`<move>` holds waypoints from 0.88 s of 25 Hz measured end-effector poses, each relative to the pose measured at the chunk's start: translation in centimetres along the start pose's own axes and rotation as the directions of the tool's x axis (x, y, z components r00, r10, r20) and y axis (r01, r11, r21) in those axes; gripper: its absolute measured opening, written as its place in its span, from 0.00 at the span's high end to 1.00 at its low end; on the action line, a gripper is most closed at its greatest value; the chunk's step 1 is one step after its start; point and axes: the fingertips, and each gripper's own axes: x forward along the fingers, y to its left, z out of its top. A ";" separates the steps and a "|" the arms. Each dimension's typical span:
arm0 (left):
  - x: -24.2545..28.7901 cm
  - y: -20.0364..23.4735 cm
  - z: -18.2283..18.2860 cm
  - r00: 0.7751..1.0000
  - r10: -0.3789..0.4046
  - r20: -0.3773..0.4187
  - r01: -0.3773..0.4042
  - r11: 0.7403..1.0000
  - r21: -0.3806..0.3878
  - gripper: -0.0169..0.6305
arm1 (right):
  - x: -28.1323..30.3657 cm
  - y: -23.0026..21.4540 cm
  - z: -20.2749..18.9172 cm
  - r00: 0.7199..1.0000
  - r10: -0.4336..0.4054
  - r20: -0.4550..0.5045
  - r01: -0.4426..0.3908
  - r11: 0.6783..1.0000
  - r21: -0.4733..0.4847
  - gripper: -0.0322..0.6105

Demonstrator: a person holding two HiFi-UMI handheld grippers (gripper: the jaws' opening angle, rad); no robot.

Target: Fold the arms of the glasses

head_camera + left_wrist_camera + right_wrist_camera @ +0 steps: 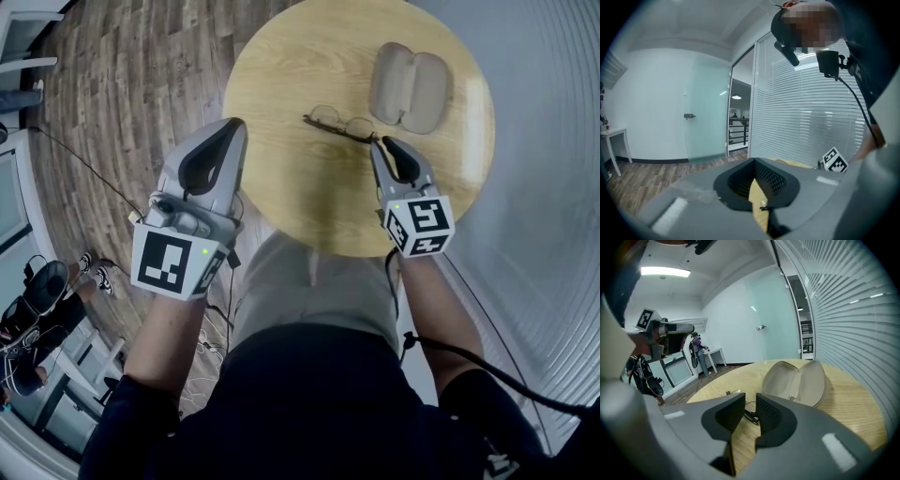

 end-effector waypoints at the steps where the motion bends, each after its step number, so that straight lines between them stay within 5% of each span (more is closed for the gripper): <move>1: -0.4 0.0 0.4 1.000 -0.002 0.008 0.002 1.000 -0.003 0.97 | -0.4 0.4 0.4 1.000 -0.002 0.005 0.002 1.000 -0.004 0.83; 17: -5.2 -0.7 9.4 0.984 -0.078 0.160 0.065 0.994 0.084 0.97 | -7.8 4.2 8.4 0.986 -0.099 0.131 0.106 0.993 -0.054 0.83; 22: -8.2 -0.7 11.0 0.983 -0.047 0.175 0.033 0.996 0.082 0.97 | -10.4 5.7 10.0 0.983 -0.106 0.147 0.115 0.992 -0.052 0.83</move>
